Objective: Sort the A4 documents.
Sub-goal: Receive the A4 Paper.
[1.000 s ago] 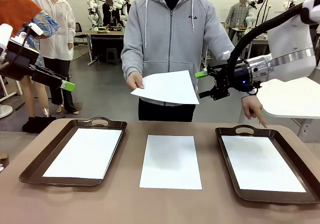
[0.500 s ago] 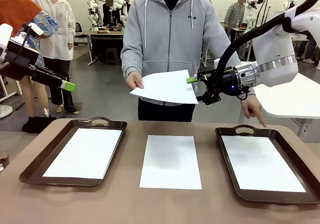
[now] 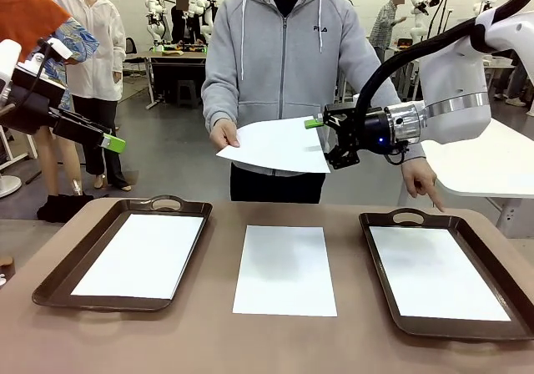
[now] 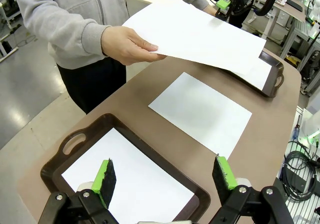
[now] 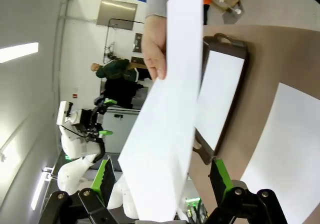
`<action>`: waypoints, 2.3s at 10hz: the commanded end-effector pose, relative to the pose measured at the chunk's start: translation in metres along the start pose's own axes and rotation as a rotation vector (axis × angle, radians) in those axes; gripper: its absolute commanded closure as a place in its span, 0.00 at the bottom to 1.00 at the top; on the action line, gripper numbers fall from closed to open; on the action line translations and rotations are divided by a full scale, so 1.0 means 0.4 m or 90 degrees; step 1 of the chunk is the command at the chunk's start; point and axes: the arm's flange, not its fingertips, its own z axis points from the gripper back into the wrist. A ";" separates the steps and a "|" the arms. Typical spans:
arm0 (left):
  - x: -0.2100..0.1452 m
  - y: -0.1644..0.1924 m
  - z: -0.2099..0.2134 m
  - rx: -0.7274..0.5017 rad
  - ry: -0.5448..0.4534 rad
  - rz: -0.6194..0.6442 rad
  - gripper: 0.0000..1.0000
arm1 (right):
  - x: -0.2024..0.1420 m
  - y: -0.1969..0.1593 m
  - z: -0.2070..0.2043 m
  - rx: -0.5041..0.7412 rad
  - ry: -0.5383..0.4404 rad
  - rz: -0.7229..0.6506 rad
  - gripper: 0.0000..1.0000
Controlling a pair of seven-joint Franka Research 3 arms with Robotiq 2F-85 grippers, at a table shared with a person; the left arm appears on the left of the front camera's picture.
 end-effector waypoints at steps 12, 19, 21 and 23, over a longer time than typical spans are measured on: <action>-0.002 0.000 0.001 -0.005 -0.008 0.001 0.00 | -0.005 -0.010 -0.021 0.107 0.027 -0.077 0.35; -0.002 0.000 0.001 -0.005 -0.008 0.001 0.00 | -0.008 -0.019 -0.022 0.117 0.030 -0.094 0.97; -0.002 0.000 0.001 -0.005 -0.008 0.001 0.00 | -0.007 -0.024 -0.020 0.115 0.029 -0.096 1.00; -0.002 0.000 0.001 -0.005 -0.008 0.001 0.00 | -0.006 -0.029 -0.017 0.115 0.030 -0.100 1.00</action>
